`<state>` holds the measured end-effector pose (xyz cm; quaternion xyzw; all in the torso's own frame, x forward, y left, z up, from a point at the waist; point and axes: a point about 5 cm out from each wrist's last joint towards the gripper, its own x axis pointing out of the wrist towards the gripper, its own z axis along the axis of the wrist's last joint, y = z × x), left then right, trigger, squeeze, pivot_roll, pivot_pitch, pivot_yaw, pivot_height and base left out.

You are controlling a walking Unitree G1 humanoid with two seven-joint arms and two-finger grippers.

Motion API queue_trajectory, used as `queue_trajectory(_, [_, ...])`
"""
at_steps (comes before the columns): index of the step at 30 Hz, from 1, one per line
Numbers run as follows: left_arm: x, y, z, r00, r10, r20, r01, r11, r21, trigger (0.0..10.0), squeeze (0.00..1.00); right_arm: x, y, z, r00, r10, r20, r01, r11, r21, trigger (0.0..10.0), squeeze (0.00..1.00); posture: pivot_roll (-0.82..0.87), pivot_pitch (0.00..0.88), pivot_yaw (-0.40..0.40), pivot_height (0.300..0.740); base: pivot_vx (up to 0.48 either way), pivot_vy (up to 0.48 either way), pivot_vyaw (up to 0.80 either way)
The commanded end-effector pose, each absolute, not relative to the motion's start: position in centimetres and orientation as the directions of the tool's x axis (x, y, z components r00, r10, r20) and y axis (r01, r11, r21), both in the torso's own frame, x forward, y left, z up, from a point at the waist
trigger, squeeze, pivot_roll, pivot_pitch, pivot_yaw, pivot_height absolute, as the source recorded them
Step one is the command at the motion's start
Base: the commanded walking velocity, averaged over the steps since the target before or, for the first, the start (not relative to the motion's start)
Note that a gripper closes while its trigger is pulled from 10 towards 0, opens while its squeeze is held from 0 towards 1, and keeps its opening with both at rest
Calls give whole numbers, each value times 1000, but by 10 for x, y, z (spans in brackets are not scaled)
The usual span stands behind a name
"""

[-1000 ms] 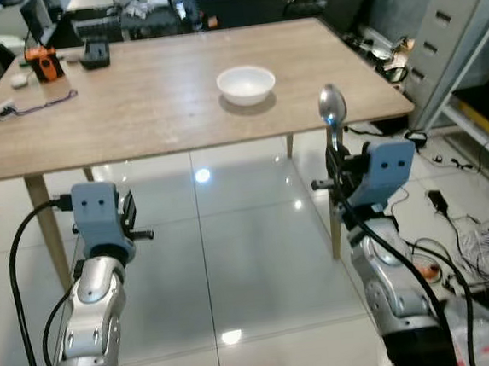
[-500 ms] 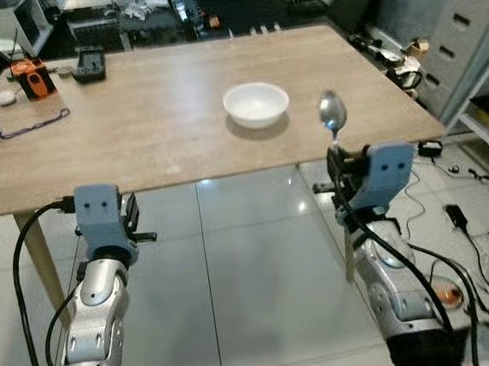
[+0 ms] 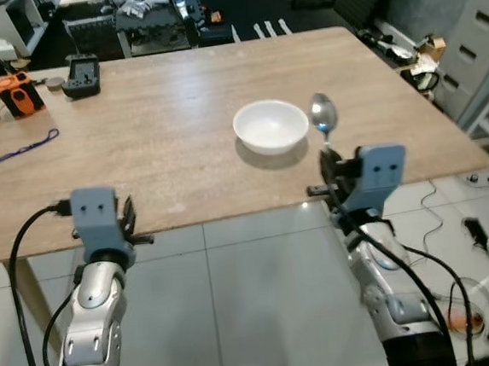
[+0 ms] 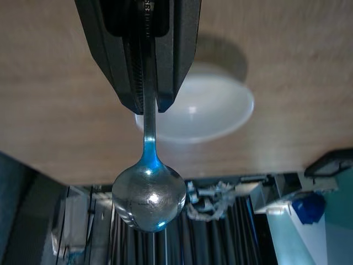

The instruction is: Setting the table

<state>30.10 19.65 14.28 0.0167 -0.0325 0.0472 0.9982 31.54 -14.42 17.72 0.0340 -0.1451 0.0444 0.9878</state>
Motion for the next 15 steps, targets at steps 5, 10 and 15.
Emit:
queue_trajectory(5, [298, 199, 143, 994, 87, 68, -92, 993, 75, 10000, 0, 318, -147, 188, 946, 100, 309, -102, 995, -7, 10000, 0, 31, 34, 62, 740, 480, 0, 0])
queue_trajectory(10, [298, 196, 146, 994, 70, 81, -78, 993, 93, 10000, 0, 322, -151, 189, 954, 106, 282, -89, 993, -74, 10000, 0, 30, 31, 60, 740, 480, 0, 0])
queue_trajectory(15, [293, 189, 148, 996, 6, 88, -17, 991, 134, 10000, 0, 322, -163, 190, 957, 85, 277, -63, 994, -87, 10000, 0, 30, 29, 57, 740, 201, 0, 0])
